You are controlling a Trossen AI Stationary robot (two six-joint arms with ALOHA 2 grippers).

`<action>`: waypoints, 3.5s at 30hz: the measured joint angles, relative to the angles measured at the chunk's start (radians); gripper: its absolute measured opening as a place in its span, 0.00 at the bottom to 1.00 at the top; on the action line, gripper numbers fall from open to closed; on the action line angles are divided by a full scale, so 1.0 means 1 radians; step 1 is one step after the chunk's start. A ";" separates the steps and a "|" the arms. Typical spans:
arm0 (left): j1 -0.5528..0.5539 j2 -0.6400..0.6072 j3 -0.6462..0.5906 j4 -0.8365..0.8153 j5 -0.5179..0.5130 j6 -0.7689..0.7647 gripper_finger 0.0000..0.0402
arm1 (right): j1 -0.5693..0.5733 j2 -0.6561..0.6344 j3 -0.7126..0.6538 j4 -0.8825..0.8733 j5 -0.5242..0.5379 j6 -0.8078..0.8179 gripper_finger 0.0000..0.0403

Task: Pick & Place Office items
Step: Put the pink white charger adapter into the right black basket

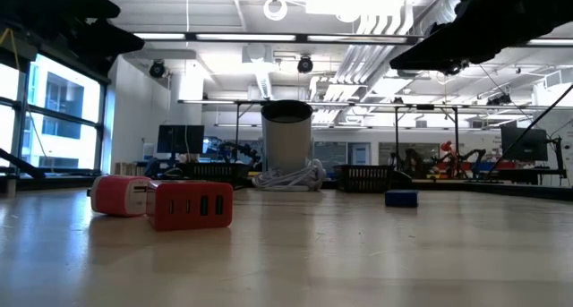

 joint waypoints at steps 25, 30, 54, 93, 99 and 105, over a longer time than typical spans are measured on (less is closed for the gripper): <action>0.000 0.229 0.143 0.023 0.072 0.205 0.54 | -0.010 0.013 0.011 0.103 0.000 0.110 0.60; 0.019 0.232 0.198 -0.067 0.164 0.274 0.54 | -0.010 0.013 0.011 0.106 0.000 0.153 0.60; 0.288 0.232 0.204 -0.369 0.313 0.399 0.54 | -0.010 0.013 0.011 0.165 0.008 0.224 0.60; 0.211 0.533 0.396 -0.547 0.537 0.393 0.54 | -0.010 0.015 0.011 0.203 0.113 0.249 0.60; 0.254 0.571 0.396 -0.471 0.633 0.396 0.54 | -0.010 0.019 0.011 0.180 0.109 0.249 0.60; 0.262 0.615 0.396 -0.443 0.650 0.371 0.54 | -0.010 0.019 0.011 0.167 0.105 0.248 0.60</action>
